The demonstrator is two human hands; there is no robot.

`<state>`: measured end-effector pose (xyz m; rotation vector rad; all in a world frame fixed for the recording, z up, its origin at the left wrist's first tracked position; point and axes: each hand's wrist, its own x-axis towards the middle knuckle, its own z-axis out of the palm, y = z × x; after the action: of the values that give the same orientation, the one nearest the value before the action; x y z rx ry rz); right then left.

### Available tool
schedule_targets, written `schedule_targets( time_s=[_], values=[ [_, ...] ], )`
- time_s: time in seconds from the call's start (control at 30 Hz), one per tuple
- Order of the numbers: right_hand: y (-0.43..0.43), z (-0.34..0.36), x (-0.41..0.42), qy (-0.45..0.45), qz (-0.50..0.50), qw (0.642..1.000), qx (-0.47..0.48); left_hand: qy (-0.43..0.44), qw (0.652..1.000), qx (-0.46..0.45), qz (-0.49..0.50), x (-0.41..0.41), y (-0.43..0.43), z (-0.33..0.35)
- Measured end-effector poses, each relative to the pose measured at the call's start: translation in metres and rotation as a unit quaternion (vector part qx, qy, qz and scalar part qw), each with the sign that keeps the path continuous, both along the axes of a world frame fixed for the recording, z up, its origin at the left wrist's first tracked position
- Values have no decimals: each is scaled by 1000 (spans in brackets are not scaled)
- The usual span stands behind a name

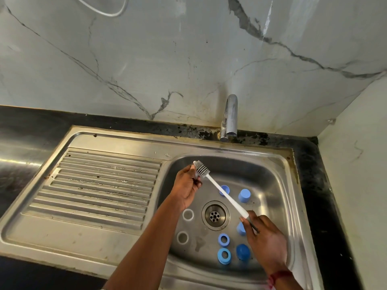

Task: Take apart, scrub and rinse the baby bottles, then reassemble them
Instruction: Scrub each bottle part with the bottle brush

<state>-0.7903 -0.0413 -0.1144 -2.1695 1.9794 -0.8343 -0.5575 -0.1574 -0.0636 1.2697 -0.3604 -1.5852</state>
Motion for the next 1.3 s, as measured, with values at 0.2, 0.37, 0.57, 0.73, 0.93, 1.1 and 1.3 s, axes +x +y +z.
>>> schedule_targets(
  time_s=[0.2, 0.37, 0.57, 0.73, 0.93, 1.1, 1.3],
  values=[
    [0, 2, 9, -30, -7, 999, 32, -84, 994, -65, -29, 4, 0, -5],
    [-1, 10, 6, -99, -10, 992, 82, -244, 949, -137, -143, 19, -2, -3],
    [7, 11, 2, -140, 0, 988, 65, -182, 980, -79, 13, 27, 0, 0],
    [9, 10, -3, -88, 9, 995, 44, -288, 954, -80, 12, 28, 1, -3],
    [0, 20, -5, -33, 14, 998, 43, -404, 906, -128, -10, 29, -2, -2],
    [-6, 24, -3, -46, 20, 996, 67, -363, 923, -130, -10, 25, -9, 4],
    [-6, 32, -3, -117, 6, 981, 153, -232, 961, -150, -27, 31, -8, 0]
  ],
)
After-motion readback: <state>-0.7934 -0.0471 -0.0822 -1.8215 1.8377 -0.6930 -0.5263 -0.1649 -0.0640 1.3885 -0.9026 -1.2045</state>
